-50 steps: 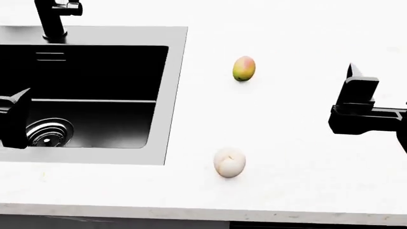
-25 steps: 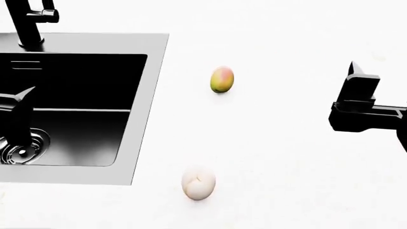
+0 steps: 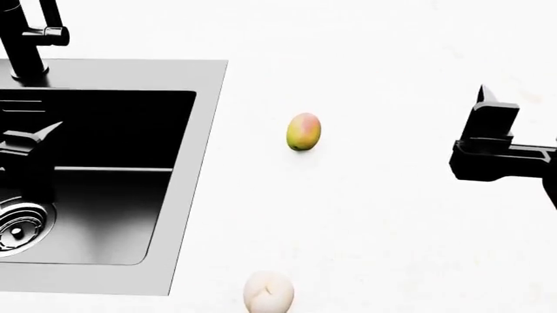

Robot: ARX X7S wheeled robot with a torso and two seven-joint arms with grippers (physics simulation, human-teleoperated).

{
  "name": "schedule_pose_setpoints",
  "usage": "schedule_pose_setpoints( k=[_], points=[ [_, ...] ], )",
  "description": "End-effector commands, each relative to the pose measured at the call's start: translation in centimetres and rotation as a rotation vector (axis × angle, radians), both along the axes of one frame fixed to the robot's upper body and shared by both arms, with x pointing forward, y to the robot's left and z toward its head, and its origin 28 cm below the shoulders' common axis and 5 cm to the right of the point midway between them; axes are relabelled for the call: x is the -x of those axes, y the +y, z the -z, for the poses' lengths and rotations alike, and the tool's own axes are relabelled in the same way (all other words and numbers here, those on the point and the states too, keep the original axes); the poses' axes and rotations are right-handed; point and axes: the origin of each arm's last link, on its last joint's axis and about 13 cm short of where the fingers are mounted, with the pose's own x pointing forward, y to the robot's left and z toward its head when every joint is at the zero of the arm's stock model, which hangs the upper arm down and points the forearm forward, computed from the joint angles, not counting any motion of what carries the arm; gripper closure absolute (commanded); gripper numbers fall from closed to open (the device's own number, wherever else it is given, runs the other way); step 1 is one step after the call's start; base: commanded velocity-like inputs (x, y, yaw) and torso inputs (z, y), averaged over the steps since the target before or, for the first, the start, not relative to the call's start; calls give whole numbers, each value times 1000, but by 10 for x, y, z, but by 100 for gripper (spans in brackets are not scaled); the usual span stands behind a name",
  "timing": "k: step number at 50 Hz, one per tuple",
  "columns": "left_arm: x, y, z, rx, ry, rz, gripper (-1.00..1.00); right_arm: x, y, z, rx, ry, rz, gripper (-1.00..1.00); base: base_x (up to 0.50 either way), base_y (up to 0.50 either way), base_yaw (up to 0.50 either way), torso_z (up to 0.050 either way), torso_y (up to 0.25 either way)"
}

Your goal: There is a mixed pile of frozen fruits and vegetables on the counter. Locate all the frozen vegetables and place the items in a bowl on the counter. Take all the frozen fruits and defrost them in a running sink.

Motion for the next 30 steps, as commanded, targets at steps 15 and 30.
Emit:
schedule_pose_setpoints(
  k=[15, 30],
  points=[
    [-11, -52, -4, 87, 30, 384, -100, 1, 2, 1, -7, 10, -24, -100, 0, 0, 0, 0, 0],
    [2, -78, -10, 155, 66, 611, -100, 1, 3, 0, 1, 15, -32, -100, 0, 0, 0, 0, 0]
  ],
)
